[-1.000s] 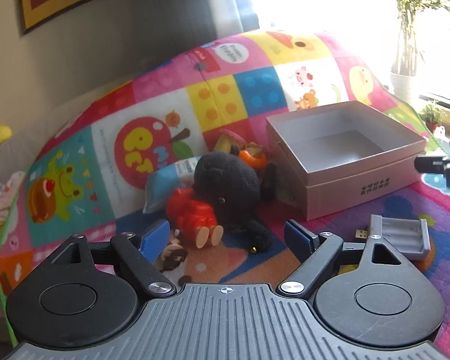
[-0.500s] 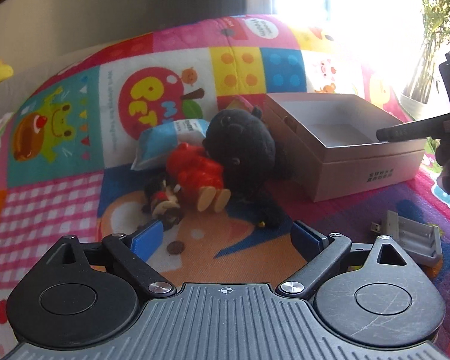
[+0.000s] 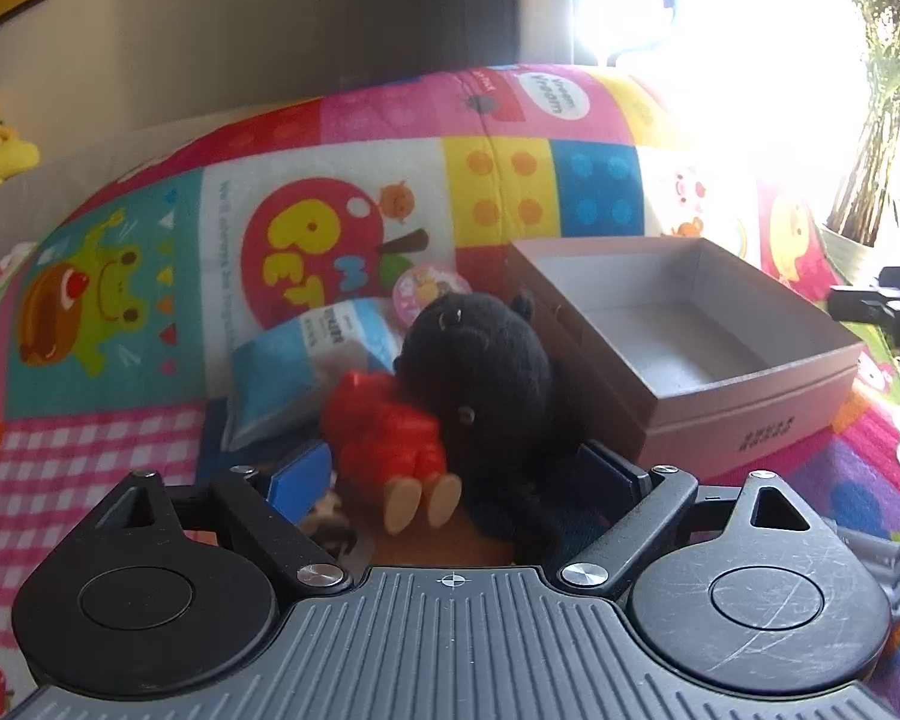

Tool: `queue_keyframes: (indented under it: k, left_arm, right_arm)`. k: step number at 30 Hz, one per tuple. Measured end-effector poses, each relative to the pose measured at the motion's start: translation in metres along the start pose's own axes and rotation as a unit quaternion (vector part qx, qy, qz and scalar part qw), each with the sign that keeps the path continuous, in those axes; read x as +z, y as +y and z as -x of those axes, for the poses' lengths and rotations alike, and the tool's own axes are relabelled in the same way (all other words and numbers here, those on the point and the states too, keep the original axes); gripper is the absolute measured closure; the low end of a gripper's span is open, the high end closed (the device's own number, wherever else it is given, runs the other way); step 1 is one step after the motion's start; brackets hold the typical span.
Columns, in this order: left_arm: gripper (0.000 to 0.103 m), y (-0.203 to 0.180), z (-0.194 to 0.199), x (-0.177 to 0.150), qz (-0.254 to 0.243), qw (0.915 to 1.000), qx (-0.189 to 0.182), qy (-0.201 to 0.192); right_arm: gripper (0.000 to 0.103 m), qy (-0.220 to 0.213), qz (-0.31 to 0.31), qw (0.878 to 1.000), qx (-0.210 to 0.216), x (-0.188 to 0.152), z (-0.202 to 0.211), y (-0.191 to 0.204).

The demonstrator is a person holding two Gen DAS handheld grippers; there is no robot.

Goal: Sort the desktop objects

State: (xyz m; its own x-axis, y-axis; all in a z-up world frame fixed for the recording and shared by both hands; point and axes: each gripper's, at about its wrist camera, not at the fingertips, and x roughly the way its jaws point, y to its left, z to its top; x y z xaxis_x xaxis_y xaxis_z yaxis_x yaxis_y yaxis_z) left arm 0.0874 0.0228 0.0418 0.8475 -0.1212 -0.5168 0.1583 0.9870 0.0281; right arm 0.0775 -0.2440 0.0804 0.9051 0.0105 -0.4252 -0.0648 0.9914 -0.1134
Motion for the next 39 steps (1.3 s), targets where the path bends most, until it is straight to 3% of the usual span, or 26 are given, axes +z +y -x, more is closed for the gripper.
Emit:
queue_keyframes:
  k: [5, 10, 15, 17, 21, 26, 28, 32, 37, 39]
  left_arm:
    - [0.017, -0.001, -0.039, 0.024, 0.049, 0.9987, 0.008, 0.007]
    - [0.026, -0.01, -0.058, 0.028, 0.042, 0.999, 0.007, 0.013]
    - [0.035, -0.011, -0.048, 0.03, 0.033, 0.9993, 0.012, 0.013]
    - [0.035, -0.012, -0.029, 0.033, 0.015, 0.9998, 0.008, 0.007]
    - [0.035, -0.019, 0.027, 0.037, -0.067, 0.9976, 0.011, -0.007]
    - [0.034, -0.034, 0.102, 0.027, -0.178, 0.984, -0.002, -0.013]
    - [0.034, -0.04, 0.116, 0.016, -0.209, 0.9778, -0.008, 0.004]
    - [0.033, -0.053, 0.109, -0.006, -0.232, 0.9709, -0.032, 0.05]
    - [0.03, -0.076, 0.073, -0.024, -0.205, 0.9739, -0.065, 0.074]
    - [0.029, -0.086, 0.066, -0.028, -0.196, 0.9754, -0.079, 0.063]
  right_arm:
    - [0.017, -0.016, -0.006, 0.999, 0.032, -0.023, 0.054, -0.005]
    - [0.017, 0.031, -0.079, 0.995, 0.045, -0.064, 0.067, -0.01]
    - [0.013, 0.105, -0.131, 0.985, 0.043, -0.093, 0.043, -0.013]
    - [0.012, 0.095, -0.152, 0.983, 0.031, -0.094, 0.043, -0.018]
    - [0.011, 0.092, -0.162, 0.982, 0.038, -0.096, 0.045, -0.022]
    - [0.006, 0.086, -0.156, 0.983, 0.037, -0.094, 0.048, -0.021]
    - [0.005, 0.084, -0.156, 0.983, 0.037, -0.094, 0.049, -0.021]
    - [0.005, 0.083, -0.156, 0.984, 0.038, -0.093, 0.049, -0.02]
    - [0.004, 0.075, -0.153, 0.985, 0.03, -0.094, 0.053, -0.019]
    - [0.002, 0.073, -0.153, 0.985, 0.029, -0.094, 0.053, -0.019]
